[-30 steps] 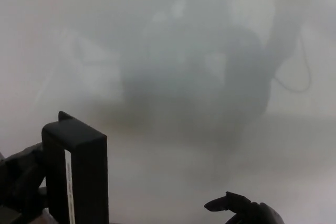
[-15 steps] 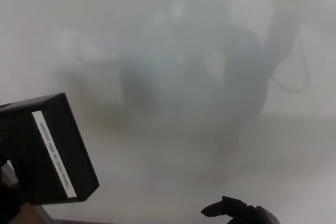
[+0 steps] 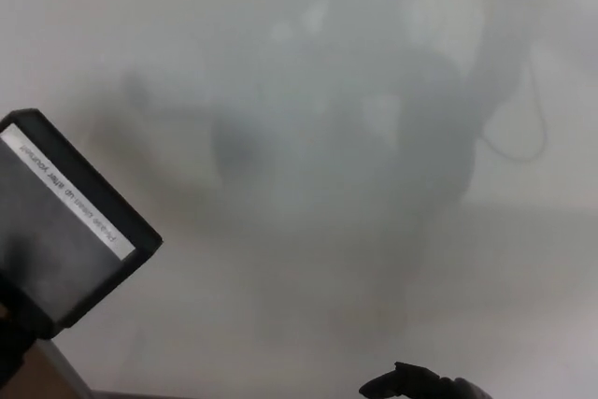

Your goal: A magnetic marker holder is on the left hand side of the white board, the robot put the index and middle finger into the opening of the container and pull off the magnetic holder and hand it to a human on the left hand side.

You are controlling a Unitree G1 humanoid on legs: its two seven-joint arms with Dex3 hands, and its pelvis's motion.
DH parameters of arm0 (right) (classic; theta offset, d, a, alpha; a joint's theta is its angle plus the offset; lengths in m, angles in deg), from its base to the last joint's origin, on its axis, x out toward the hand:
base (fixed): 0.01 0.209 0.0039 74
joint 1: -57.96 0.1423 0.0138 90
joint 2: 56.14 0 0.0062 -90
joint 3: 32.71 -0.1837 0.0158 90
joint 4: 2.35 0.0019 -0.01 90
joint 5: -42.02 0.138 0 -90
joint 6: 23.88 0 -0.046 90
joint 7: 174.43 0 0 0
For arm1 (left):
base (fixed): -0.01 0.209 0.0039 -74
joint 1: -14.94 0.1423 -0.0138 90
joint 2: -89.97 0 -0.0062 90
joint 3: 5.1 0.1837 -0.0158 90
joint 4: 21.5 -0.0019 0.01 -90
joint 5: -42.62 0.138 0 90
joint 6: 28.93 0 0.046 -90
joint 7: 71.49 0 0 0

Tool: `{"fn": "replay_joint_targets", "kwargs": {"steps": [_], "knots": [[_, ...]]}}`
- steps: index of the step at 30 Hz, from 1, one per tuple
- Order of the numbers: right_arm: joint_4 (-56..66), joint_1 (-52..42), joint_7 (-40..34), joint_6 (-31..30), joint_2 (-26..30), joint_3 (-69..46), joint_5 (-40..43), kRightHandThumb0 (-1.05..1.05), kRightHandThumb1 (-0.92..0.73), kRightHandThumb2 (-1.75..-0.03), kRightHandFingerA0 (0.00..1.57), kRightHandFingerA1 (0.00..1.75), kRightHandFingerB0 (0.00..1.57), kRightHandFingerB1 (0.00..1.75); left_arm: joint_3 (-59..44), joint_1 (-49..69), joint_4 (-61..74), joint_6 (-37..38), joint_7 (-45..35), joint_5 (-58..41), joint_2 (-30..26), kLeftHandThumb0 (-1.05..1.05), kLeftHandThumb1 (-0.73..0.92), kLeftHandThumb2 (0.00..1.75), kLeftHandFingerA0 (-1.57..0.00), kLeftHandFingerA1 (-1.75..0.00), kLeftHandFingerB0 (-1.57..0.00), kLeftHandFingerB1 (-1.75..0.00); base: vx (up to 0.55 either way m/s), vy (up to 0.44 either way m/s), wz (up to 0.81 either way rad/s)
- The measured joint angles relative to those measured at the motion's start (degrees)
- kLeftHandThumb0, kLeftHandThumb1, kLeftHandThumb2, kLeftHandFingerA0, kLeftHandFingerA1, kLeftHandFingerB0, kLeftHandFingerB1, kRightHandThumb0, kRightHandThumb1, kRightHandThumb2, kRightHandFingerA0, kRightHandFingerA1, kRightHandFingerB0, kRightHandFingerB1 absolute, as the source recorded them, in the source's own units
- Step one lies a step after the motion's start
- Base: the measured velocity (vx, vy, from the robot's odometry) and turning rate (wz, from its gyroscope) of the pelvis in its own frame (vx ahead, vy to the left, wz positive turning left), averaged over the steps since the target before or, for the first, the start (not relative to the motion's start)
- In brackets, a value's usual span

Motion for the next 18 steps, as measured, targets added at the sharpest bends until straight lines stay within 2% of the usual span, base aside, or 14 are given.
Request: {"fn": "replay_joint_targets", "kwargs": {"steps": [2,3,4,5,8,9,10,11,12,14,15,16,17,18], "knots": [[-0.02,0.00,-0.23,-0.23,0.00,0.18,-0.17,-0.44,-0.60,-0.58,0.93,0.83,0.74,0.58,-0.33,0.00,0.00,-0.57,0.12,-1.73,0.15,-0.77,0.56,0.58,-0.45,-0.38,-0.33,-0.32,0.00,0.000,0.00],[-0.03,0.00,-0.28,-0.27,0.00,0.24,-0.21,-0.44,-0.60,-0.58,0.92,0.83,0.74,0.58,-0.38,0.00,0.00,-0.65,0.14,-2.06,0.17,-0.82,0.48,0.62,-0.43,-0.39,-0.32,-0.34,0.00,0.000,0.00],[-0.05,0.00,-0.48,-0.43,0.00,0.45,-0.35,-0.44,-0.60,-0.58,0.92,0.83,0.74,0.58,-0.54,0.00,0.01,-1.02,0.32,-3.34,0.25,-0.82,0.48,0.62,-0.43,-0.39,-0.32,-0.34,0.00,0.000,0.00],[-0.05,0.00,-0.55,-0.48,0.00,0.50,-0.39,-0.44,-0.60,-0.58,0.92,0.83,0.74,0.58,-0.57,0.00,0.02,-1.15,0.37,-3.76,0.27,-0.67,0.39,0.83,-0.43,-0.52,-0.18,-0.38,0.00,0.000,0.00],[-0.09,-0.01,-0.98,-0.82,0.01,0.86,-0.68,-0.45,-0.61,-0.58,0.92,0.82,0.74,0.58,-0.77,0.03,0.33,-1.93,0.66,-6.33,0.56,-0.68,0.39,0.82,-0.41,-0.50,-0.19,-0.39,0.00,0.000,0.00],[-0.09,-0.01,-1.07,-0.89,0.01,0.94,-0.77,-0.44,-0.60,-0.58,0.92,0.83,0.75,0.59,-0.81,0.03,0.43,-2.04,0.71,-6.88,0.61,-0.79,0.44,0.63,-0.40,-0.38,-0.34,-0.35,0.00,0.000,0.00],[-0.09,-0.01,-1.14,-0.95,0.01,1.02,-0.83,-0.44,-0.60,-0.58,0.92,0.83,0.75,0.59,-0.85,0.04,0.51,-2.15,0.74,-7.33,0.65,-0.79,0.44,0.63,-0.40,-0.38,-0.34,-0.35,0.00,0.000,0.00],[-0.09,-0.01,-1.31,-1.10,0.01,1.20,-0.95,-0.44,-0.60,-0.58,0.92,0.84,0.75,0.59,-0.94,0.04,0.69,-2.42,0.81,-8.33,0.70,-0.68,0.39,0.82,-0.41,-0.49,-0.22,-0.39,0.00,0.000,0.00],[-0.09,-0.01,-1.44,-1.21,0.01,1.31,-1.02,-0.44,-0.61,-0.58,0.93,0.85,0.75,0.59,-1.01,0.04,0.85,-2.59,0.86,-8.99,0.74,-0.82,0.45,0.62,-0.40,-0.37,-0.34,-0.35,0.00,0.000,0.00],[-0.10,-0.01,-1.84,-1.46,0.02,1.63,-1.19,-0.44,-0.61,-0.58,0.93,0.85,0.75,0.59,-1.21,0.05,1.18,-2.96,0.94,-10.61,0.81,-0.82,0.45,0.62,-0.40,-0.37,-0.34,-0.35,0.00,0.000,0.00],[-0.10,-0.01,-1.99,-1.54,0.02,1.74,-1.27,-0.44,-0.60,-0.58,0.92,0.83,0.74,0.59,-1.27,0.04,1.32,-3.12,0.95,-11.30,0.85,-0.67,0.38,0.82,-0.40,-0.49,-0.20,-0.39,0.00,0.000,0.00],[-0.10,-0.01,-2.07,-1.58,0.02,1.79,-1.33,-0.43,-0.60,-0.58,0.93,0.80,0.74,0.59,-1.32,0.05,1.38,-3.20,0.96,-11.66,0.87,-0.81,0.45,0.61,-0.41,-0.37,-0.35,-0.35,0.00,0.000,0.00],[-0.11,-0.01,-2.27,-1.73,0.03,1.88,-1.43,-0.43,-0.60,-0.58,0.93,0.80,0.74,0.59,-1.41,0.05,1.56,-3.44,0.98,-12.70,0.93,-0.81,0.45,0.61,-0.41,-0.37,-0.35,-0.35,0.00,0.000,0.00],[-0.11,-0.01,-2.42,-1.88,0.03,1.99,-1.53,-0.44,-0.60,-0.58,0.93,0.80,0.74,0.58,-1.48,0.04,1.69,-3.54,1.01,-13.56,0.99,-0.74,0.41,0.84,-0.45,-0.49,-0.19,-0.37,0.00,0.000,0.00]]}}
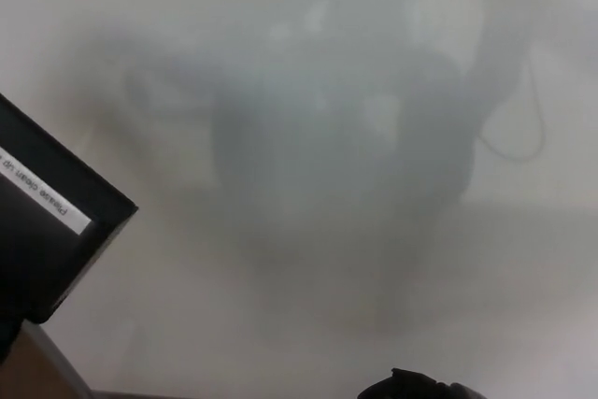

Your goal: A magnetic marker holder is on the left hand side of the white board, the robot put the index and middle finger into the opening of the container and pull off the magnetic holder and hand it to a human on the left hand side.

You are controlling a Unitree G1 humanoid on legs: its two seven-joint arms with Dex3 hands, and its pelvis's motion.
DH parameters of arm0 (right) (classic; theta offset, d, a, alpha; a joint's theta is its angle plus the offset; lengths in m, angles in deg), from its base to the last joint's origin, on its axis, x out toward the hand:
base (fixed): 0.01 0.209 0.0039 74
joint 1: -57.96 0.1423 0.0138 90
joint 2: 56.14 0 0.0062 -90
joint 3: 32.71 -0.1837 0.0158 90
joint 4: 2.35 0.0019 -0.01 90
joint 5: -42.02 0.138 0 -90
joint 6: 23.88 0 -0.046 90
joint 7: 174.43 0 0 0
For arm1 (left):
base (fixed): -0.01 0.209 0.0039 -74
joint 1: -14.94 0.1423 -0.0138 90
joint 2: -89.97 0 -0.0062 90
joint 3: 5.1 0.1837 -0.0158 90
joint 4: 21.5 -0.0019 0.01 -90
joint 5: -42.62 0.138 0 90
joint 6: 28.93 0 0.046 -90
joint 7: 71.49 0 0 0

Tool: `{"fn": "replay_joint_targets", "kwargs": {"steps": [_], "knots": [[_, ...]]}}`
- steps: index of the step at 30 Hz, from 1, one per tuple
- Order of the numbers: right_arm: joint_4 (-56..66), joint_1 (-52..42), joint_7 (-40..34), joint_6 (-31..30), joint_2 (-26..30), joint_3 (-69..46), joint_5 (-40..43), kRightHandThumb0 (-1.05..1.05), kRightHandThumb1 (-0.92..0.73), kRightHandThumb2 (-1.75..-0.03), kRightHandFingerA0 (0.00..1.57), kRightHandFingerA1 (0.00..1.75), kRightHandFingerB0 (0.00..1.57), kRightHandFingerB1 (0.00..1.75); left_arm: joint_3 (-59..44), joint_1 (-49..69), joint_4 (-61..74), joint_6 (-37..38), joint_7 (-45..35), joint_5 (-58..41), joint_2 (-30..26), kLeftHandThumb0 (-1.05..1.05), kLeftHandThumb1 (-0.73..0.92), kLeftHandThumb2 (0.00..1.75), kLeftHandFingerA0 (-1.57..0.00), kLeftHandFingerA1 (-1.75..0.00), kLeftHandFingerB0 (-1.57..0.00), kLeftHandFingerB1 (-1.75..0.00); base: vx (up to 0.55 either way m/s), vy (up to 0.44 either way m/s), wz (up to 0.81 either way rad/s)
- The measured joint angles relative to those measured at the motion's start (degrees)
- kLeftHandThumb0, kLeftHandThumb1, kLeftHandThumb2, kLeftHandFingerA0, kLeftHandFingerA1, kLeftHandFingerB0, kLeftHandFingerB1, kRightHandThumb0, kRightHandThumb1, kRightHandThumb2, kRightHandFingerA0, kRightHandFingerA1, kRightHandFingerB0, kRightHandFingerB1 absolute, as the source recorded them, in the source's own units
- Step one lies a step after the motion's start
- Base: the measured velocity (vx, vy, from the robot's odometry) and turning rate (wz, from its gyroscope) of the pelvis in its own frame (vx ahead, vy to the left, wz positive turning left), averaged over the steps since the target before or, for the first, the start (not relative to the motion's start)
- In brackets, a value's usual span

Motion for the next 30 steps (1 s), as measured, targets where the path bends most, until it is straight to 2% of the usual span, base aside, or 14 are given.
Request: {"fn": "replay_joint_targets", "kwargs": {"steps": [7,11,18,19,20,22,23,26,27,30], "knots": [[-0.01,-0.01,-0.96,-0.86,0.05,0.71,-0.64,-0.44,-0.60,-0.58,0.93,0.85,0.75,0.59,-0.78,0.07,1.25,-0.56,0.18,-4.61,0.73,-0.74,0.42,0.86,-0.41,-0.49,-0.14,-0.37,0.00,0.000,0.00],[-0.05,-0.06,-1.67,-1.35,0.15,1.36,-1.05,-0.44,-0.61,-0.58,0.93,0.80,0.74,0.58,-1.23,0.10,2.12,-0.92,0.19,-7.94,0.93,-0.72,0.41,0.87,-0.39,-0.49,-0.11,-0.37,0.00,0.000,0.00],[-0.46,-0.18,-2.87,-2.19,0.35,2.16,-1.87,-0.44,-0.60,-0.58,0.92,0.82,0.74,0.59,-1.31,0.11,3.17,-1.48,0.20,-13.20,0.96,-0.69,0.38,0.86,-0.39,-0.50,-0.12,-0.38,0.00,0.000,0.00],[-0.50,-0.20,-2.98,-2.28,0.38,2.20,-1.93,-0.44,-0.60,-0.58,0.92,0.83,0.75,0.59,-1.29,0.13,3.27,-1.57,0.21,-13.74,0.96,-0.87,0.48,0.64,-0.41,-0.37,-0.30,-0.35,0.00,0.000,0.00],[-0.56,-0.22,-3.08,-2.37,0.41,2.24,-1.98,-0.44,-0.60,-0.58,0.93,0.84,0.74,0.58,-1.27,0.16,3.39,-1.64,0.23,-14.29,0.96,-0.73,0.41,0.88,-0.41,-0.50,-0.13,-0.37,0.00,0.000,0.00],[-0.78,-0.25,-3.43,-2.61,0.57,2.32,-2.12,-0.44,-0.60,-0.58,0.93,0.84,0.74,0.58,-1.25,0.23,3.89,-1.76,0.31,-15.83,0.97,-0.73,0.41,0.88,-0.41,-0.50,-0.13,-0.37,0.00,0.000,0.00],[-0.90,-0.28,-3.67,-2.76,0.74,2.40,-2.27,-0.45,-0.61,-0.58,0.92,0.83,0.74,0.58,-1.21,0.32,4.21,-1.80,0.41,-17.11,0.98,-0.89,0.50,0.65,-0.41,-0.37,-0.30,-0.34,0.00,0.000,0.00],[-1.02,-0.31,-4.01,-3.10,1.07,2.52,-2.53,-0.46,-0.61,-0.58,0.93,0.81,0.73,0.58,-1.07,0.50,4.70,-1.85,0.60,-19.04,1.00,-0.88,0.50,0.64,-0.41,-0.37,-0.29,-0.34,0.00,0.000,0.00],[-1.05,-0.32,-4.09,-3.21,1.16,2.53,-2.61,-0.45,-0.61,-0.58,0.93,0.80,0.73,0.58,-1.02,0.54,4.79,-1.85,0.66,-19.60,1.00,-0.75,0.42,0.88,-0.41,-0.49,-0.13,-0.36,0.00,0.000,0.00],[-1.07,-0.32,-4.35,-3.67,1.50,2.54,-2.79,-0.45,-0.61,-0.59,0.94,0.80,0.73,0.58,-0.78,0.62,5.07,-1.85,0.78,-21.67,1.00,-0.74,0.41,0.88,-0.41,-0.50,-0.13,-0.36,0.00,0.000,0.00]]}}
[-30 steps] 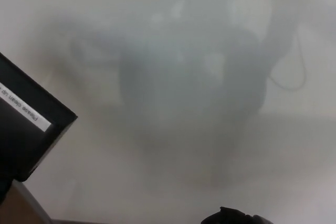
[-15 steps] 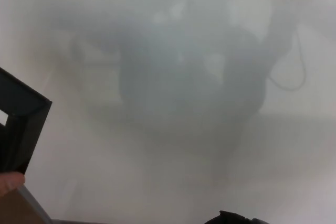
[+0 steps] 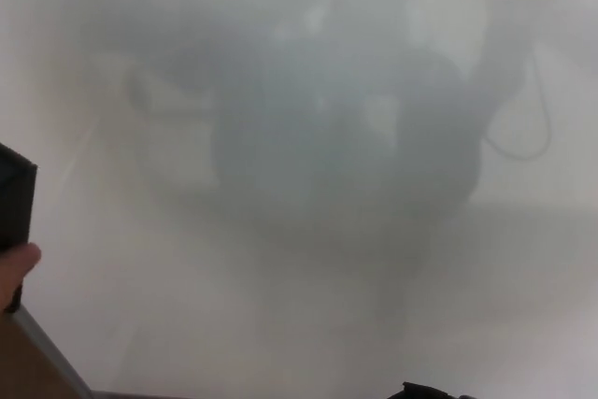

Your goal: A magnetic marker holder is on the left hand side of the white board, the robot put the index and middle finger into the opening of the container and pull off the magnetic holder and hand it to a human on the left hand side.

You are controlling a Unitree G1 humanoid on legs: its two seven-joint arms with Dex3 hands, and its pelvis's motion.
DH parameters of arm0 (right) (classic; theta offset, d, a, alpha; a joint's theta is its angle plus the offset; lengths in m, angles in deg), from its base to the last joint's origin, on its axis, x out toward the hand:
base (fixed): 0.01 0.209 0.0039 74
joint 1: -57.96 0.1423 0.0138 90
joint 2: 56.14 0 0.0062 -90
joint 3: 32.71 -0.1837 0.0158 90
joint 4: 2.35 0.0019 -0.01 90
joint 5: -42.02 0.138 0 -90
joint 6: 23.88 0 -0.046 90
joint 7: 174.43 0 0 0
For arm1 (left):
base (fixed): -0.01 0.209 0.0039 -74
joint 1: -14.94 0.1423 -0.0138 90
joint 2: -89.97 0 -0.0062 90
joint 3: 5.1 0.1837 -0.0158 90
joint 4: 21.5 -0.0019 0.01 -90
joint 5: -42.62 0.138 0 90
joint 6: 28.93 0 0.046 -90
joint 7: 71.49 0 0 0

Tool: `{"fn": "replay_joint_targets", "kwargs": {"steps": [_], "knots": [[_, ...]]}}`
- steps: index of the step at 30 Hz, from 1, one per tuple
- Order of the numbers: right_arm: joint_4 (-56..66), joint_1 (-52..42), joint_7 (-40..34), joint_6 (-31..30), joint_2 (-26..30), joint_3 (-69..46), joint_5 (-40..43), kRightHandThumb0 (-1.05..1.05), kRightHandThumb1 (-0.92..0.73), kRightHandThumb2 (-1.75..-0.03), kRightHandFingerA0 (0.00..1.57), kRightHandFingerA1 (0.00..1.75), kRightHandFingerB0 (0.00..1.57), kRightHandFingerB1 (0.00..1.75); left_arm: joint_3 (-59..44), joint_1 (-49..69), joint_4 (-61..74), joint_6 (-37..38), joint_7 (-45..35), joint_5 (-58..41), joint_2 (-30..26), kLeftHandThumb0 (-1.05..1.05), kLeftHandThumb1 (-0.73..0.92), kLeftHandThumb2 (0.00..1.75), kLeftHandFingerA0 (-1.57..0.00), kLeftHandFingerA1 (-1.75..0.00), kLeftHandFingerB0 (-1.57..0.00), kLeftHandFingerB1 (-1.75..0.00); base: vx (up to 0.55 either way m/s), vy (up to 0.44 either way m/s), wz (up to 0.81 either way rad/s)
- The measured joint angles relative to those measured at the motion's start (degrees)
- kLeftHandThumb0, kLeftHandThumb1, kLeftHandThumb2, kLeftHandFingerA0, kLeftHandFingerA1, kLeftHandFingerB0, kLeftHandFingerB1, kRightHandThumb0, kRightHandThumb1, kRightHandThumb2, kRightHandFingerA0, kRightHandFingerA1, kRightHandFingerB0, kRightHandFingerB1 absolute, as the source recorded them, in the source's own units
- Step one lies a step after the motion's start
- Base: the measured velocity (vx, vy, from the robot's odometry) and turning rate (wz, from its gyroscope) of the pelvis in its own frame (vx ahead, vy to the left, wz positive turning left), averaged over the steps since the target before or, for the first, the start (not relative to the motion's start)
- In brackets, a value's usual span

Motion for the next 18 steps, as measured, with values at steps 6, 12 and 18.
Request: {"fn": "replay_joint_targets", "kwargs": {"steps": [6,12,18], "knots": [[0.00,-0.32,-0.48,-0.98,0.65,0.03,-0.22,-0.44,-0.61,-0.58,0.92,0.78,0.73,0.58,0.88,0.92,0.69,0.02,0.06,-4.82,-0.01,-0.74,0.42,0.90,-0.37,-0.49,-0.09,-0.36,0.00,0.000,0.00],[0.00,-0.47,-1.14,-1.57,0.71,0.49,-0.53,-0.44,-0.60,-0.58,0.92,0.79,0.73,0.58,2.02,1.89,1.14,0.33,-0.09,-6.98,-0.05,-0.79,0.45,0.88,-0.39,-0.48,-0.12,-0.35,0.00,0.000,0.00],[0.00,-0.70,-1.88,-1.78,0.72,0.97,-1.02,-0.45,-0.61,-0.58,0.93,0.79,0.66,0.56,3.94,3.18,1.30,0.89,-0.09,-7.66,-0.14,-0.83,0.63,0.60,-0.53,-0.38,-0.38,-0.33,0.00,0.000,0.00]]}}
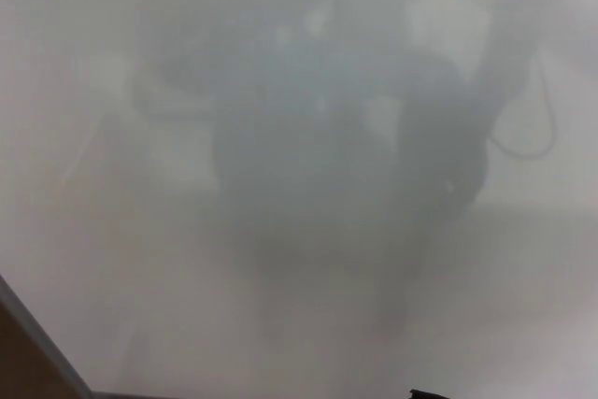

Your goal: A magnetic marker holder is on the left hand side of the white board, the robot put the index and middle finger into the opening of the container and pull off the magnetic holder and hand it to a human on the left hand side.

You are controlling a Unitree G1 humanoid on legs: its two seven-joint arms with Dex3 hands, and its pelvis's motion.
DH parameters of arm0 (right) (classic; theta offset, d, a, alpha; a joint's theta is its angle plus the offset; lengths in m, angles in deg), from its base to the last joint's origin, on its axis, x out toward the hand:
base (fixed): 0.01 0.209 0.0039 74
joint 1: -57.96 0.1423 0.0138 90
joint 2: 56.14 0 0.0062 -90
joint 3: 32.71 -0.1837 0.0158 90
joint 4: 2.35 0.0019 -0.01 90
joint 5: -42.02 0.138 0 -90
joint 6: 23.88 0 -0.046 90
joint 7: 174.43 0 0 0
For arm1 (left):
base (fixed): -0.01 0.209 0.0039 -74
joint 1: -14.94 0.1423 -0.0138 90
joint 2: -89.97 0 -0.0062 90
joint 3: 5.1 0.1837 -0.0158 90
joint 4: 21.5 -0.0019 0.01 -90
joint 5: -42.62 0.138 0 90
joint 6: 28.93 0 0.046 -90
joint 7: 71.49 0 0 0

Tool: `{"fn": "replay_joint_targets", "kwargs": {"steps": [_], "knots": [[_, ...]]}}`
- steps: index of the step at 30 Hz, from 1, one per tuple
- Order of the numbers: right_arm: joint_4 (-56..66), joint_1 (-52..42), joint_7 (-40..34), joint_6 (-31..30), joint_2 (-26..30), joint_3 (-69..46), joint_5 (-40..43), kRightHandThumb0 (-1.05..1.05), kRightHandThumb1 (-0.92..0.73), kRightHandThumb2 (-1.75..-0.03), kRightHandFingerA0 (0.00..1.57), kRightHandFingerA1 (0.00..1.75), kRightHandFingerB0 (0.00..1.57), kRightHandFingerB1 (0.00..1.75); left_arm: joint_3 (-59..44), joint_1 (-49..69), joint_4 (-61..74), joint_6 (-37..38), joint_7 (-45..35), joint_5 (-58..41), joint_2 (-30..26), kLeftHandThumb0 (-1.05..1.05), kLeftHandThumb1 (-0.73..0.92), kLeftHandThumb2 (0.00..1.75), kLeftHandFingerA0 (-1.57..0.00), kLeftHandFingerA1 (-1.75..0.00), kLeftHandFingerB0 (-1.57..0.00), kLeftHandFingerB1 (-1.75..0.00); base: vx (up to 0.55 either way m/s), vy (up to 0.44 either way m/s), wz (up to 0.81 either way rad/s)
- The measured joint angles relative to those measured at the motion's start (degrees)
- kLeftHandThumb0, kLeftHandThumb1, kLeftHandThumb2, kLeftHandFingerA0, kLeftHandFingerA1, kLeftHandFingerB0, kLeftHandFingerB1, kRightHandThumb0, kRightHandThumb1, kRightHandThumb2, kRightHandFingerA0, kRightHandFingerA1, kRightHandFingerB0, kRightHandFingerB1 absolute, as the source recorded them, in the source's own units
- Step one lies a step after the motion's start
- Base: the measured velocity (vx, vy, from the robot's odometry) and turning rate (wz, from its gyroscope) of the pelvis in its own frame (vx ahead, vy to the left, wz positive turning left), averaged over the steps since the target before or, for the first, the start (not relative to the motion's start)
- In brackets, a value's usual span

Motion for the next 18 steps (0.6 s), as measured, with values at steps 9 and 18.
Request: {"fn": "replay_joint_targets", "kwargs": {"steps": [9,18], "knots": [[-0.06,-1.74,-1.24,0.64,0.01,0.11,-0.12,-0.47,-0.66,-0.60,0.81,0.76,0.46,0.48,3.46,2.76,1.64,2.05,1.02,1.00,-0.88,-0.80,0.48,0.56,-0.47,-0.39,-0.35,-0.39,0.00,0.000,0.00],[-0.12,-1.77,-1.78,1.70,-0.15,-0.17,-0.06,-0.55,-0.56,-0.89,0.70,0.69,0.29,0.54,12.40,3.33,0.43,4.00,1.82,7.49,-2.63,-0.70,0.45,0.77,-0.32,-0.49,-0.25,-0.41,0.00,0.000,0.00]]}}
